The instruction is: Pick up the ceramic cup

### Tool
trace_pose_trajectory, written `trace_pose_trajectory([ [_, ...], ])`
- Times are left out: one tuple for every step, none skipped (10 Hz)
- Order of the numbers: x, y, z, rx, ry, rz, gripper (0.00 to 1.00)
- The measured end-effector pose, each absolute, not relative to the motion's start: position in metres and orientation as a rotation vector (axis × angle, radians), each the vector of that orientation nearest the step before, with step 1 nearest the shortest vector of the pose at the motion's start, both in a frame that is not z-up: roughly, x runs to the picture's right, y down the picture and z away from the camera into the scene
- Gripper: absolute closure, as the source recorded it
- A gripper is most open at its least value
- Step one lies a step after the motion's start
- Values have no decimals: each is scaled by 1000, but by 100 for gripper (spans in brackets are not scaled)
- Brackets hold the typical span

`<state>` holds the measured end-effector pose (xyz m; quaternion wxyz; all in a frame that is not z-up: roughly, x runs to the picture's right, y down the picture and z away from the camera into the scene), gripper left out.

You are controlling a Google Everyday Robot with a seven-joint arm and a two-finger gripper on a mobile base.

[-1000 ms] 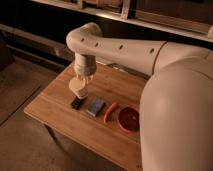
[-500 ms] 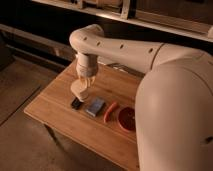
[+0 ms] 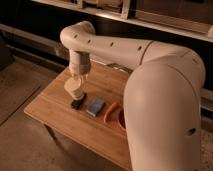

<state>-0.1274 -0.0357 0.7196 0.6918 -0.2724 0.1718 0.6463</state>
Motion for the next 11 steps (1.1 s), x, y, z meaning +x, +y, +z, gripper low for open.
trace_pose_trajectory([
  [-133, -36, 721, -612, 379, 1433, 100],
  [-139, -36, 724, -616, 375, 1419, 100],
  [-141, -36, 724, -618, 374, 1413, 100],
  [-143, -36, 725, -619, 374, 1407, 100],
  [-145, -37, 725, -619, 373, 1402, 100],
  [-147, -38, 725, -618, 369, 1395, 100],
  [-148, -39, 724, -616, 365, 1389, 100],
  [-150, -41, 724, -614, 360, 1385, 100],
  [-151, -41, 723, -613, 359, 1380, 100],
  [-152, -41, 723, -612, 358, 1375, 100],
  [-153, -41, 723, -611, 358, 1370, 100],
])
